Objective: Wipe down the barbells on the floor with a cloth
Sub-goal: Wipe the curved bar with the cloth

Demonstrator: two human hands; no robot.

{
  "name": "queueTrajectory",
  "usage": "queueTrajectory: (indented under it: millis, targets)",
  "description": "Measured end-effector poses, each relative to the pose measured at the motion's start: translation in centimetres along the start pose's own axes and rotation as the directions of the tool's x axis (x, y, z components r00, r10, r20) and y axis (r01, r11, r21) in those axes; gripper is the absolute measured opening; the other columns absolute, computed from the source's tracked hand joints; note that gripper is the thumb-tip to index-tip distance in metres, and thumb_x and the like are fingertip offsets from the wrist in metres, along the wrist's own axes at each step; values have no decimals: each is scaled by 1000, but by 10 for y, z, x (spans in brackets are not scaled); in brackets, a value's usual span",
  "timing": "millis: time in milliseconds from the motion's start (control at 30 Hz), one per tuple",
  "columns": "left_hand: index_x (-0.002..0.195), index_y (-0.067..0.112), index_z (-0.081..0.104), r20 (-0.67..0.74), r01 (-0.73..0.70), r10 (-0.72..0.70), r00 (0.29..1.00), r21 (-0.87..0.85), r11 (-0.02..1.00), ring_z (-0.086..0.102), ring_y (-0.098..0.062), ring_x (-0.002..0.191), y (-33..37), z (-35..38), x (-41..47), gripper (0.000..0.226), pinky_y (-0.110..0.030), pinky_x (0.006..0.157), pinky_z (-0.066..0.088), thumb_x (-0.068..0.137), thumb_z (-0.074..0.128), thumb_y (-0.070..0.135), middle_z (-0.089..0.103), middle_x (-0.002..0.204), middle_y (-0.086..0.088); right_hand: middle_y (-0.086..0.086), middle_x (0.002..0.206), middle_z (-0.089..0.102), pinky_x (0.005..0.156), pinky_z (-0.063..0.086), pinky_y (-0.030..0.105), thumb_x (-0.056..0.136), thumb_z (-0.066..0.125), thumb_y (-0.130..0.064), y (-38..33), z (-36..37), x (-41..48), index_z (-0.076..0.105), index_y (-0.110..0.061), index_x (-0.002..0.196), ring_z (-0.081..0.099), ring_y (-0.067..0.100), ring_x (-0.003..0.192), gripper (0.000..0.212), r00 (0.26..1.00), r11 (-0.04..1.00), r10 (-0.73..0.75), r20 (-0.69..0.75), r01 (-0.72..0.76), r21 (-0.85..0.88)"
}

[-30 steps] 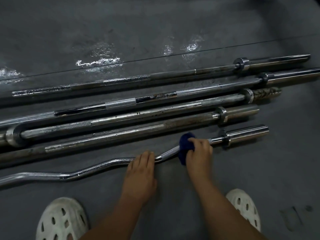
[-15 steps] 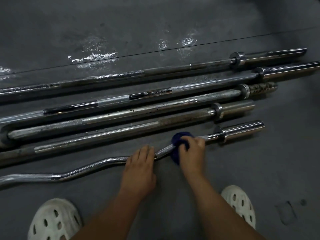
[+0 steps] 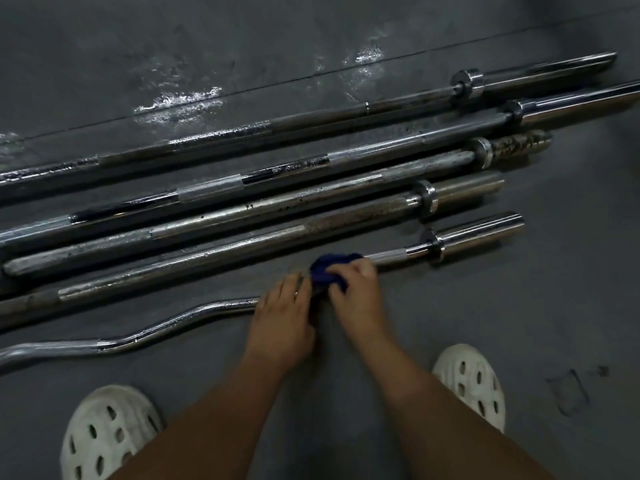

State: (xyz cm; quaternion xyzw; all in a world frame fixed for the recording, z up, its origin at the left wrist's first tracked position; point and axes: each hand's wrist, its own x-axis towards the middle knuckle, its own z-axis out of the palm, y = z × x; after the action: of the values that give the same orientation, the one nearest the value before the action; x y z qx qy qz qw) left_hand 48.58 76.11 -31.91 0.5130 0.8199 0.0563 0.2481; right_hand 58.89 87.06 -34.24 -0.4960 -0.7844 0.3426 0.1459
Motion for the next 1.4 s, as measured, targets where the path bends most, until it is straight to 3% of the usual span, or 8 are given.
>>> queueTrajectory:
  millis: [133, 267, 433, 600, 700, 800, 1000, 1400]
  targets:
    - [137, 12, 51, -32, 1, -1, 999, 10, 1000, 56, -34, 116, 2, 2, 3, 75, -45, 92, 50, 63, 52, 25, 51, 140, -14, 13, 111, 62, 96, 49, 40, 80, 59, -9, 23, -14, 24, 61, -15, 110, 61, 30, 102, 30, 642, 674, 717, -270, -540, 505]
    - [140, 12, 47, -6, -16, 16, 1000, -2, 1000, 53, -32, 119, 6, 7, 3, 75, -45, 95, 48, 66, 55, 29, 48, 143, -13, 8, 101, 65, 79, 53, 32, 84, 58, -3, -15, 12, 5, 57, -16, 112, 63, 22, 87, 30, 726, 557, 688, 3, -531, 638]
    - [143, 10, 45, -24, -12, 12, 1000, -17, 1000, 49, -32, 126, 9, 6, 7, 79, -45, 102, 44, 66, 51, 26, 45, 146, -13, 11, 95, 63, 59, 53, 25, 86, 51, 7, 14, -17, 35, 54, -12, 112, 65, 20, 73, 33, 570, 196, 821, 37, -342, 919]
    - [142, 9, 45, 5, -21, 21, 1000, -17, 1000, 49, -32, 126, 11, 4, 6, 78, -44, 102, 44, 66, 51, 29, 46, 145, -13, 7, 73, 64, 47, 46, 20, 87, 57, 3, -7, 13, 7, 59, -8, 98, 61, 14, 55, 15, 587, 275, 729, 354, -723, 634]
    - [142, 9, 46, -23, -18, 17, 1000, -26, 1000, 49, -31, 125, 10, 5, 8, 78, -44, 101, 45, 66, 52, 26, 47, 145, -13, 13, 76, 59, 43, 46, 16, 92, 46, 8, 1, 5, 30, 56, -2, 95, 60, 7, 44, 15, 536, 70, 790, 298, -560, 825]
    - [140, 6, 48, -4, -23, 23, 1000, -16, 1000, 53, -32, 120, 9, 8, 6, 79, -45, 99, 47, 64, 54, 25, 51, 141, -14, 14, 104, 66, 73, 56, 35, 82, 61, -4, -5, 11, 15, 57, -14, 117, 68, 24, 86, 36, 570, 225, 778, 264, -645, 730]
    - [138, 5, 51, -16, -30, 30, 999, -8, 1000, 56, -30, 115, 11, 5, 5, 80, -43, 96, 49, 61, 55, 26, 55, 136, -13, 7, 58, 56, 32, 35, 15, 92, 42, 5, 13, -17, 43, 53, -15, 82, 52, 9, 38, 25, 551, -14, 737, 390, -565, 825]
    - [138, 5, 52, 5, -54, 54, 999, 2, 999, 60, -30, 115, 13, 8, -3, 82, -45, 98, 49, 59, 61, 27, 58, 134, -14, 14, 75, 66, 52, 53, 28, 89, 39, 1, 1, -34, 29, 61, -1, 99, 65, 23, 62, 24, 535, -49, 649, 540, -679, 732]
